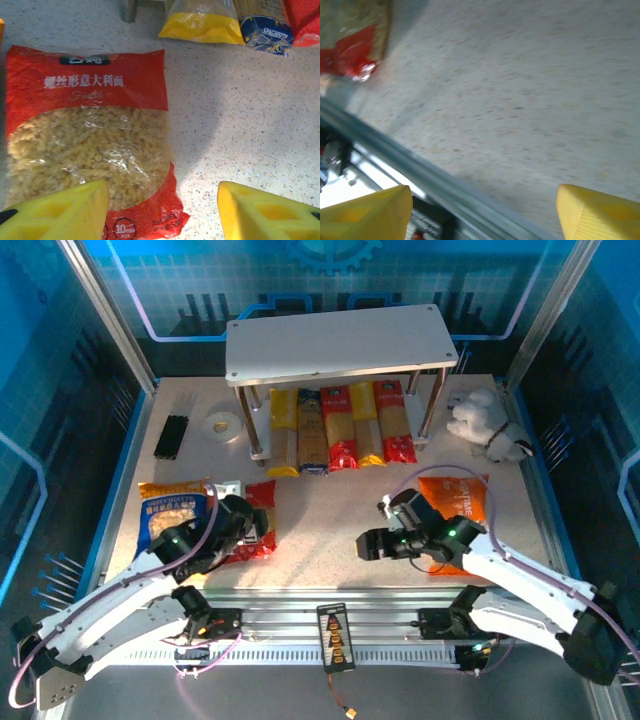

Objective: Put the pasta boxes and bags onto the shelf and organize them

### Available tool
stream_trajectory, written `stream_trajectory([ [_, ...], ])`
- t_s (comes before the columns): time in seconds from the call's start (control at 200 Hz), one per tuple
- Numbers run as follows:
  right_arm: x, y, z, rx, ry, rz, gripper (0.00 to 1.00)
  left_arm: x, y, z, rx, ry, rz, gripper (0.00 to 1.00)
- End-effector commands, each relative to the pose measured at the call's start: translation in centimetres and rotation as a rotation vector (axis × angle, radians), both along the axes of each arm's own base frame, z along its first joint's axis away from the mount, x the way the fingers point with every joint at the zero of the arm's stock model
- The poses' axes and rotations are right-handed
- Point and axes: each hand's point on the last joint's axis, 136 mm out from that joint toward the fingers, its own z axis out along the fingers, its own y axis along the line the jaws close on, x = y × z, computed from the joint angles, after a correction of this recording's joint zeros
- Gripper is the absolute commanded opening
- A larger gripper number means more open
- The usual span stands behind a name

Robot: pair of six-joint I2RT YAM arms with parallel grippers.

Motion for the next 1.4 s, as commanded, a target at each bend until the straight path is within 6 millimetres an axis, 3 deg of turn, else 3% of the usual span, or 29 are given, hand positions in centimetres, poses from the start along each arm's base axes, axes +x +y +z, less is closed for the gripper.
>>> stream_trajectory([
  [0.0, 0.2, 4.8, 0.8, 0.106, 0.014, 0.032, 0.80, 0.2, 1.4, 2.1, 0.014, -0.052, 0.054, 0.60],
  [0.255, 0.2, 13.7, -1.3, 0.120, 0.026, 0.150, 0.86, 0.0, 2.4, 5.8, 0.012, -0.125, 0.062, 0.61],
  [0.46, 1.4, 18.8, -2.0, 0.123, 0.003, 0.180, 0.86, -1.0, 3.2, 6.5, -0.016, -0.145, 0.068, 0.61],
  [0.78, 2.6, 21.7, -5.0, 0.085, 0.052, 0.177, 0.86, -1.8, 3.9, 6.4, -0.022, -0.150, 0.073, 0.61],
  [1.086, 2.8, 24.1, -5.9, 0.102, 0.075, 0.200, 0.83, -2.0, 4.1, 6.4, -0.022, -0.152, 0.072, 0.61],
  [1.306, 3.1, 24.6, -6.5, 0.099, 0.074, 0.187, 0.69, -2.1, 4.2, 6.1, -0.017, -0.145, 0.073, 0.61],
  [1.396, 3.1, 24.6, -6.7, 0.095, 0.075, 0.188, 0.57, -2.1, 4.3, 6.0, -0.013, -0.143, 0.076, 0.61],
])
